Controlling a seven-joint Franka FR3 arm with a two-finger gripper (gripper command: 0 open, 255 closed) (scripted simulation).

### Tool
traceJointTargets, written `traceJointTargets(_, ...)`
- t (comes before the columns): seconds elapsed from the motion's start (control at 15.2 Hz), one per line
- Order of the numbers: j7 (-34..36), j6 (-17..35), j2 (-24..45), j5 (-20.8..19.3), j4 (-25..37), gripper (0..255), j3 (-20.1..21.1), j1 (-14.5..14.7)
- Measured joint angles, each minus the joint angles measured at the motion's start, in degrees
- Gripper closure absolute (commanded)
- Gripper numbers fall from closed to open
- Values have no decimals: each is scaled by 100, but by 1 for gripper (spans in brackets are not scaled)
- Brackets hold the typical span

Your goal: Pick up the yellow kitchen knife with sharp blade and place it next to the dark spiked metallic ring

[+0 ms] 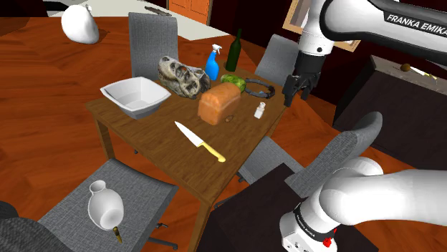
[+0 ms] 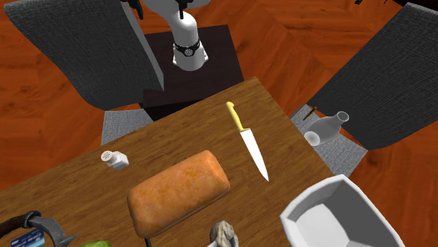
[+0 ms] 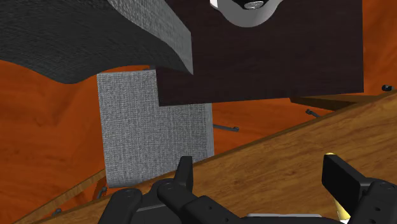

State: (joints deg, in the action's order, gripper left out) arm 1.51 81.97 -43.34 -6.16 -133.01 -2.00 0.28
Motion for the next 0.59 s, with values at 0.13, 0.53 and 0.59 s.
traceJointTargets(0.13,32,86,35,16,-47,0,30,16)
traceJointTargets(0.53,412,1078,544,177,-454,0,408,207)
traceJointTargets(0.59,463,1264,672,186,-498,0,461,232)
